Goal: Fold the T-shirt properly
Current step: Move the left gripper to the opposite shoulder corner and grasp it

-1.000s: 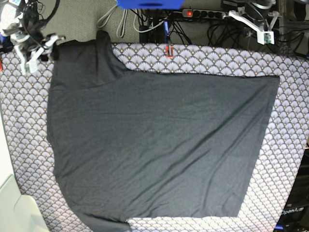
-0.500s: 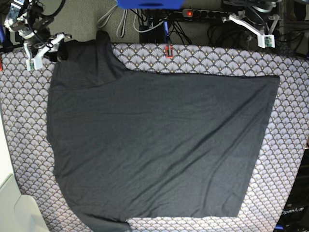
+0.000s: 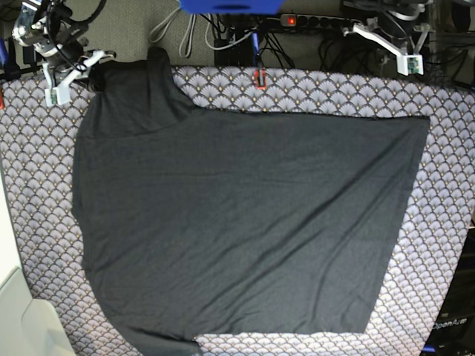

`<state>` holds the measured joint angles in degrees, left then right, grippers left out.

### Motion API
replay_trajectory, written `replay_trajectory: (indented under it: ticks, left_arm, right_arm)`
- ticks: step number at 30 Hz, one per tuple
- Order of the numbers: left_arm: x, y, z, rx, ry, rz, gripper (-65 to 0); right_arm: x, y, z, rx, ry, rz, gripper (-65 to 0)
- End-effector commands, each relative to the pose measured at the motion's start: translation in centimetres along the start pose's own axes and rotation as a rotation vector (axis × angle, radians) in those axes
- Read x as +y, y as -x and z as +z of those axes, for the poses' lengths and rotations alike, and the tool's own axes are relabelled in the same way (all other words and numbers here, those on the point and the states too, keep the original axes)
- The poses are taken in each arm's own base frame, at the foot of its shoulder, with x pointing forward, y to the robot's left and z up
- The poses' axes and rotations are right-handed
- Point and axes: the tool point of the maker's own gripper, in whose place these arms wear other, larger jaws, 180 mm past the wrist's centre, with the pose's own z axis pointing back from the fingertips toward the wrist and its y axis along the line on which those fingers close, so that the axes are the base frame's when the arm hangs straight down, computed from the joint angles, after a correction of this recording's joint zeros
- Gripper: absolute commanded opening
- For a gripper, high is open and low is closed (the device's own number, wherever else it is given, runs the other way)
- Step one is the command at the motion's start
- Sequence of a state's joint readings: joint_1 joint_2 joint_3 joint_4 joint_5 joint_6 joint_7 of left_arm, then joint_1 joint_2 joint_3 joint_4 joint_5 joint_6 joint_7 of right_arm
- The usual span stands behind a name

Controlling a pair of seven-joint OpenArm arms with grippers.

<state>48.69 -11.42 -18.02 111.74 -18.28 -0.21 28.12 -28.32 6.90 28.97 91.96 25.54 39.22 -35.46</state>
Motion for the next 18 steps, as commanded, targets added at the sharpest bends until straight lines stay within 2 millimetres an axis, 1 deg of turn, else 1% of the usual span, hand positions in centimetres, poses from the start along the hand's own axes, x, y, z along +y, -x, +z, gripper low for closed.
replay_trajectory:
  ticks: [1, 4, 6, 10, 11, 12, 16, 18]
  left_arm:
    - [0.6, -1.1, 0.2, -0.041, -0.016, -0.003, -64.6]
    - [2.4, -1.6, 0.5, -0.064, -0.08, 0.044, -64.6]
    - [3.7, -2.4, 0.6, -0.095, -0.125, 0.067, -64.6]
    - [5.4, -2.9, 0.5, -0.072, -0.167, 0.08, -64.3]
    - [5.7, -2.9, 0.4, -0.057, -0.176, 0.086, -63.0]
    - [6.0, -3.0, 0.3, -0.041, -0.185, 0.093, -60.1]
    - [7.1, -3.6, 0.0, -0.017, -0.207, 0.139, -41.1]
    - [7.9, -4.4, -0.2, -0.042, -0.207, 0.198, -36.5]
  right_arm:
    - [-0.2, 2.6, 0.3, 0.115, 0.009, 0.026, -63.7]
    - [-0.2, 2.6, 0.4, 0.116, 0.009, 0.026, -63.7]
    - [-0.2, 2.6, 0.4, 0.116, 0.009, 0.026, -63.7]
    - [-0.1, 2.7, 0.3, 0.118, 0.008, 0.026, -63.7]
    - [-0.1, 2.7, 0.3, 0.118, 0.006, 0.026, -63.7]
    - [-0.1, 2.7, 0.3, 0.118, 0.006, 0.026, -63.7]
    - [-0.1, 2.7, 0.3, 0.119, 0.005, 0.028, -63.7]
    - [-0.1, 2.6, 0.3, 0.119, 0.006, 0.029, -63.7]
